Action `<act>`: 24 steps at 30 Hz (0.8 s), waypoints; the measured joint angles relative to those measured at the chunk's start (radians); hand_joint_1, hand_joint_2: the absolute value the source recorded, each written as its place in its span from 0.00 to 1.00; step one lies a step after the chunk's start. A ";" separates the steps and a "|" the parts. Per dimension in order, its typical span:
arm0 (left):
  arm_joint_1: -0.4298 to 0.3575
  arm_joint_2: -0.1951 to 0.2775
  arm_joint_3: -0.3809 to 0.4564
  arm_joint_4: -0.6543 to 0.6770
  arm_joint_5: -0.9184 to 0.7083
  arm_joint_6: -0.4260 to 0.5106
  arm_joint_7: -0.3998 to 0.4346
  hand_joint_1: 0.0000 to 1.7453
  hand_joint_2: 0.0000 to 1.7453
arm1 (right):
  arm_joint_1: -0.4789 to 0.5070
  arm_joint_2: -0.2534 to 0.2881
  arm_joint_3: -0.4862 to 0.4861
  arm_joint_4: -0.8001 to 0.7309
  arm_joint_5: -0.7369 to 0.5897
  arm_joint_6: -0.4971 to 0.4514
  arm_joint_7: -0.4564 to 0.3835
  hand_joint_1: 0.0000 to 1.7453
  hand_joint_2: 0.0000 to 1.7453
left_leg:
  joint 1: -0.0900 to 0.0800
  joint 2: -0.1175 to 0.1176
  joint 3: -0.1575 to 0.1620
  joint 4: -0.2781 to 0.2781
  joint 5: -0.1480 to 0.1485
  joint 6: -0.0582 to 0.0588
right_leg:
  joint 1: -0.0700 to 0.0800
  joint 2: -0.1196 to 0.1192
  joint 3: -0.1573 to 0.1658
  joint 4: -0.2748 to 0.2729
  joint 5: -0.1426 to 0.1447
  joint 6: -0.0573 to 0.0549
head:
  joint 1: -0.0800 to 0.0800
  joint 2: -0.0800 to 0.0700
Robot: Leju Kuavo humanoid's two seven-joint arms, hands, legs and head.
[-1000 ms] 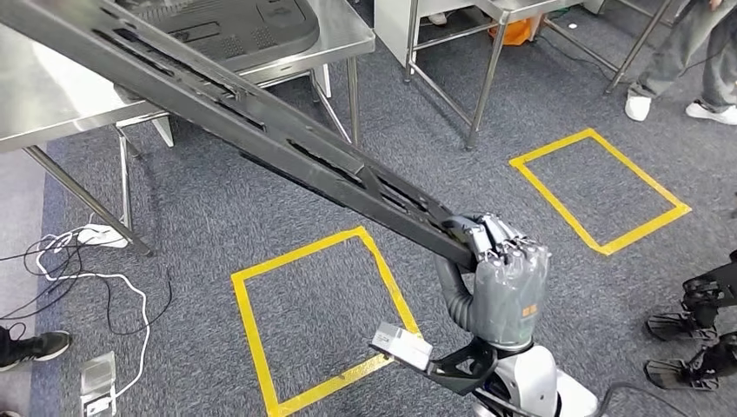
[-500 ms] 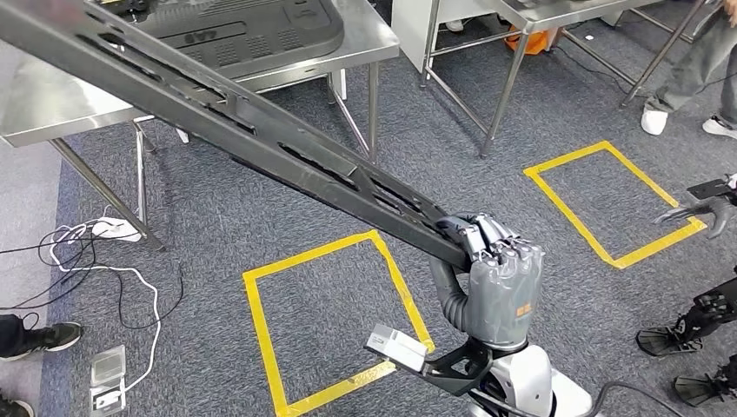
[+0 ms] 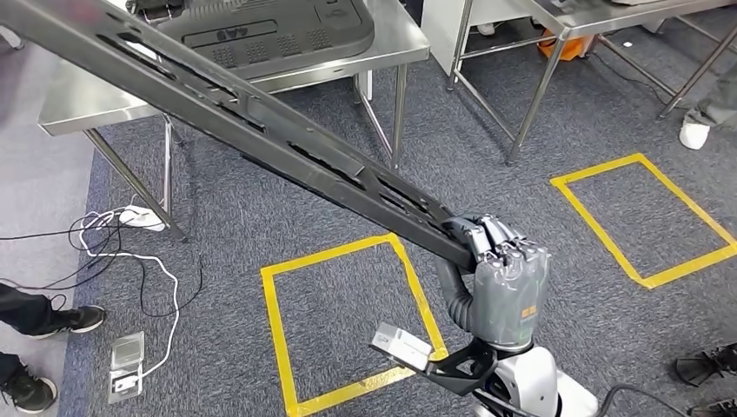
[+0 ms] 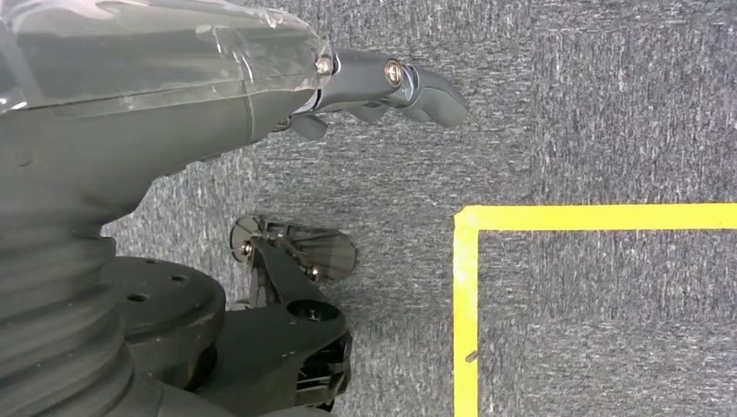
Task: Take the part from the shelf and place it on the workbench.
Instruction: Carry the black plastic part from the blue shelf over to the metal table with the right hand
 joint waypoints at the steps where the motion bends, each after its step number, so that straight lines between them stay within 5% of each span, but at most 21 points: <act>1: 0.000 0.001 0.000 0.000 0.000 0.000 0.000 0.00 1.00 | 0.000 0.000 0.000 0.000 0.000 0.000 0.000 1.00 1.00 | 0.001 0.006 -0.011 0.029 -0.018 -0.007 | -0.003 -0.005 0.003 -0.003 0.001 -0.004 | -0.003 0.000; 4: 0.000 0.003 0.000 0.000 0.000 0.000 0.000 0.00 1.00 | 0.001 0.000 0.000 0.000 0.000 0.000 -0.001 1.00 1.00 | 0.011 0.025 -0.093 0.200 -0.099 -0.027 | -0.006 -0.020 0.007 -0.005 -0.002 -0.009 | -0.009 0.000; 6: 0.001 0.003 0.000 0.000 0.000 0.000 0.000 0.00 1.00 | 0.001 0.000 0.000 0.001 0.000 0.000 -0.001 1.00 1.00 | 0.018 0.030 -0.124 0.252 -0.101 -0.033 | -0.007 -0.029 0.010 -0.005 -0.006 -0.008 | -0.009 0.000; 9: 0.001 0.005 0.000 0.000 0.000 0.000 0.000 0.00 1.00 | 0.002 0.000 0.000 0.001 0.000 0.000 -0.002 1.00 1.00 | 0.022 0.042 -0.049 0.087 -0.004 -0.029 | -0.009 -0.039 0.023 -0.005 -0.014 -0.001 | -0.009 0.000; 11: 0.000 0.006 0.000 0.000 0.000 0.000 0.000 0.00 1.00 | 0.001 0.000 0.000 0.001 0.000 0.000 -0.002 1.00 1.00 | 0.015 0.050 -0.009 -0.005 0.026 -0.019 | -0.008 -0.043 0.029 -0.006 -0.018 0.008 | -0.008 0.000; 15: 0.002 0.007 0.000 0.000 -0.001 -0.012 0.000 0.00 1.00 | 0.000 0.000 0.000 0.001 0.000 0.000 -0.002 1.00 1.00 | 0.009 0.047 -0.001 -0.030 0.028 0.004 | -0.008 -0.043 0.036 -0.011 -0.023 0.028 | -0.008 0.000; 19: 0.000 0.008 0.000 0.000 -0.003 -0.029 0.000 0.00 1.00 | 0.000 0.001 0.000 0.001 0.000 0.001 -0.002 1.00 1.00 | 0.008 0.044 0.009 -0.040 0.029 0.004 | -0.004 -0.037 0.049 -0.028 -0.017 -0.021 | -0.001 0.000; 22: 0.000 0.009 0.000 0.000 -0.005 -0.036 0.000 0.00 1.00 | 0.000 0.001 0.000 0.001 0.000 0.004 -0.002 1.00 1.00 | 0.006 0.044 0.008 -0.038 0.026 0.008 | -0.006 -0.038 0.054 -0.037 -0.015 0.003 | 0.002 0.000; 24: 0.000 0.009 0.000 0.000 -0.006 -0.037 0.000 0.00 1.00 | 0.000 0.002 0.000 0.001 0.000 0.004 -0.002 1.00 1.00 | 0.006 0.044 0.008 -0.037 0.026 0.009 | -0.006 -0.038 0.054 -0.040 -0.014 0.009 | 0.003 0.000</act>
